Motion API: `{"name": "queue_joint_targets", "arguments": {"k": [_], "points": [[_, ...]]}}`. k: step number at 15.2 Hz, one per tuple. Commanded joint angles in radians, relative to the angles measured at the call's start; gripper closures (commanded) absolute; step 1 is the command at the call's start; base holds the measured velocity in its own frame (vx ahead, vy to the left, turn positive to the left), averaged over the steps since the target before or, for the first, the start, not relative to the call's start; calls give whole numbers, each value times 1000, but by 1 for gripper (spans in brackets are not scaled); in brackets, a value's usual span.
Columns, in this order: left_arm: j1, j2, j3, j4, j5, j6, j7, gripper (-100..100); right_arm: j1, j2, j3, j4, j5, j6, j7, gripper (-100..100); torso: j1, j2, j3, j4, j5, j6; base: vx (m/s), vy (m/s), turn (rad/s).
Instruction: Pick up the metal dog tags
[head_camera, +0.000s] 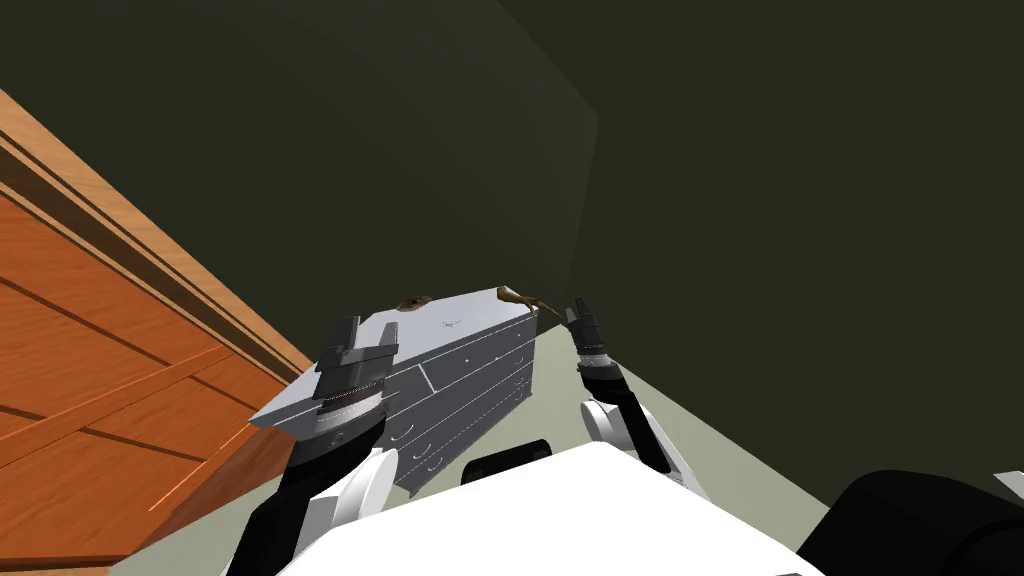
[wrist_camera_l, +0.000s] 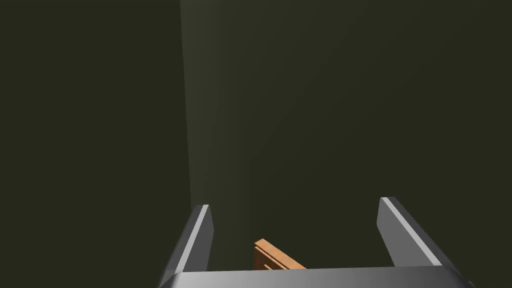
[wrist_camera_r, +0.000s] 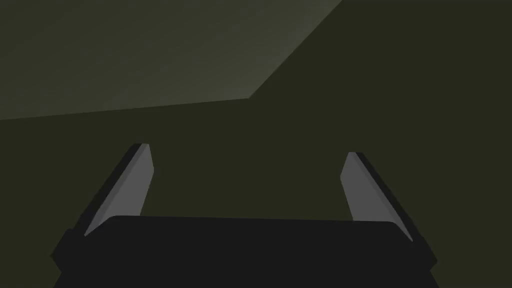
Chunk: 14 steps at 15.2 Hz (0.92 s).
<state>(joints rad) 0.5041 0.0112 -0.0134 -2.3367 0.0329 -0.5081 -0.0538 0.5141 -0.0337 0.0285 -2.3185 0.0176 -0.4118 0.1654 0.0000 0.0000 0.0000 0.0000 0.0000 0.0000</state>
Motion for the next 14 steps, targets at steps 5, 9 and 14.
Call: {"name": "queue_joint_targets", "arguments": {"k": [5, 9, 14], "points": [[-34, 101, 21, 0, 17, 97, 7, -100, 0, 0, 0, 0, 0, 0, 0, 0, -2, 2, 1, 0, 0, 0, -23, -21, -90], [-62, 150, 38, 2, 30, 166, 12, -100, 0, 0, 0, 0, 0, 0, 0, 0, -2, 2, 1, 0, 0, 0, -26, -28, -96], [-95, 198, 60, 5, 45, 258, 17, -100, 0, 0, 0, 0, 0, 0, 0, 0, -2, 2, 1, 0, -1, 0, -24, -33, -83]]}}
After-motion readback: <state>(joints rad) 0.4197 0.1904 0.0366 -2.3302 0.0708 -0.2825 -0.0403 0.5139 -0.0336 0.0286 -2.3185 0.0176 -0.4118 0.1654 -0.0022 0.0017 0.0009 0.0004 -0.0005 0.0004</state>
